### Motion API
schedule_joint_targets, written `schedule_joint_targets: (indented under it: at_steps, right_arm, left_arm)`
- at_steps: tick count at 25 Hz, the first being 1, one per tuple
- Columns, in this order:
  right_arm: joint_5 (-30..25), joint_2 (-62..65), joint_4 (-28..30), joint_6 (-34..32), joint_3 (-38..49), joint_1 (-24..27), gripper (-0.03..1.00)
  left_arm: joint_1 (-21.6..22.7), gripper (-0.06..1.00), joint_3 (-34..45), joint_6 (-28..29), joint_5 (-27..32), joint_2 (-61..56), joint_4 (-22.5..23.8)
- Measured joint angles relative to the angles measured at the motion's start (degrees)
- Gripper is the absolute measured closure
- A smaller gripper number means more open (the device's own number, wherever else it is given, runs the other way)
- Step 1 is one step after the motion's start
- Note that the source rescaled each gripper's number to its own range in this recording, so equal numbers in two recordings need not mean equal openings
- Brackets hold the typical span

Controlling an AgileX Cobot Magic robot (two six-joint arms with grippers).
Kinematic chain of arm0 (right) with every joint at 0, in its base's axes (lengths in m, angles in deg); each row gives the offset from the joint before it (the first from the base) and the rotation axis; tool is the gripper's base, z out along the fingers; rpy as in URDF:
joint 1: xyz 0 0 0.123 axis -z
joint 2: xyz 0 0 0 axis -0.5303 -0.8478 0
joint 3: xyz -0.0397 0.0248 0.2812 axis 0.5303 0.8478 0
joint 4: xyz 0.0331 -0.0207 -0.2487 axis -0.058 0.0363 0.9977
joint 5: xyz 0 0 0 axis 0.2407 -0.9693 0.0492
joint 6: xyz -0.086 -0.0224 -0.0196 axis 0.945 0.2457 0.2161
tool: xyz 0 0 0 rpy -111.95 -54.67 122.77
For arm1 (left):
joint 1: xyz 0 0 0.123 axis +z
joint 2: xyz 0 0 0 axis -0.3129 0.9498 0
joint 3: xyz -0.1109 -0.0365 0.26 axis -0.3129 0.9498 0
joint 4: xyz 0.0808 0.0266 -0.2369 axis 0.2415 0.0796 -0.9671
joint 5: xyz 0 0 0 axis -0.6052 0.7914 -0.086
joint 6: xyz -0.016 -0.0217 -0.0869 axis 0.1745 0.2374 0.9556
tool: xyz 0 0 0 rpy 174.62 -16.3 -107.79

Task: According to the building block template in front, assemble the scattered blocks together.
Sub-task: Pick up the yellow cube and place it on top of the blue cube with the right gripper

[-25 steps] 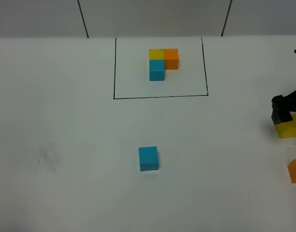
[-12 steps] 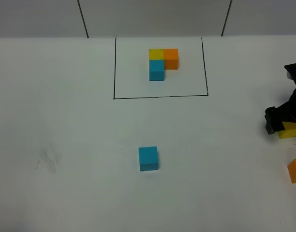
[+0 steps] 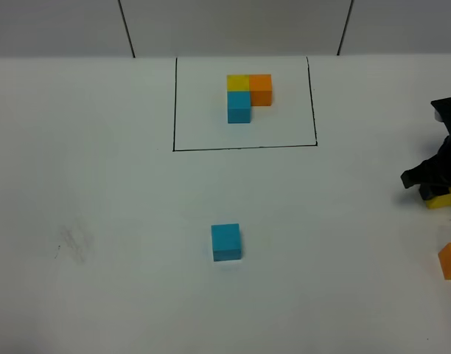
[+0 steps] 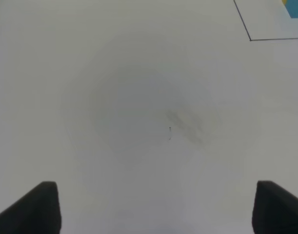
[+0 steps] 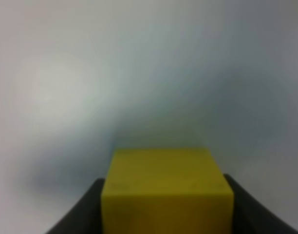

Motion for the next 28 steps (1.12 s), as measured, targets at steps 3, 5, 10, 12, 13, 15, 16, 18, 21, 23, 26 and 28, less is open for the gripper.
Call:
schedule_joint_targets:
  at_steps: [3, 5, 10, 12, 13, 15, 16, 18, 21, 23, 26, 28]
  right_arm:
    - [-0.41, 3.72, -0.43, -1.18, -0.03, -2.43, 0.76]
    - [-0.54, 7.09, -1.77, -5.18, -0.81, -5.0, 0.76]
    - [-2.4, 10.24, -4.68, -21.56, -6.25, -16.61, 0.76]
    - [-5.24, 9.36, -2.87, -27.52, -9.31, -22.56, 0.76]
    - [-6.92, 8.64, -1.16, -30.49, -11.04, -25.76, 0.76]
    - [-10.15, 6.87, 2.61, -39.24, -14.54, -31.26, 0.76]
    - [-11.54, 5.64, 5.0, -43.27, -16.59, -34.07, 0.76]
    - [-14.85, 3.03, 9.74, -52.32, -20.44, -38.7, 0.76]
    - [-19.72, -1.45, 15.19, -62.24, -26.1, -44.33, 0.76]
    - [-22.59, -4.44, 16.17, -65.87, -29.45, -46.25, 0.76]
    - [-24.65, -7.48, 15.9, -66.6, -32.0, -47.96, 0.76]
    - [-24.71, -8.67, 15.79, -66.54, -32.25, -48.83, 0.76]
  left_arm:
    - [0.0, 0.27, 0.0, 0.0, 0.0, 0.0, 0.0]
    - [0.0, 0.27, 0.0, 0.0, 0.0, 0.0, 0.0]
    - [0.0, 0.27, 0.0, 0.0, 0.0, 0.0, 0.0]
    - [0.0, 0.27, 0.0, 0.0, 0.0, 0.0, 0.0]
    - [0.0, 0.27, 0.0, 0.0, 0.0, 0.0, 0.0]
    - [0.0, 0.27, 0.0, 0.0, 0.0, 0.0, 0.0]
    - [0.0, 0.27, 0.0, 0.0, 0.0, 0.0, 0.0]
    - [0.0, 0.27, 0.0, 0.0, 0.0, 0.0, 0.0]
    - [0.0, 0.27, 0.0, 0.0, 0.0, 0.0, 0.0]
    - [0.0, 0.27, 0.0, 0.0, 0.0, 0.0, 0.0]
    - [0.0, 0.27, 0.0, 0.0, 0.0, 0.0, 0.0]
    - [0.0, 0.27, 0.0, 0.0, 0.0, 0.0, 0.0]
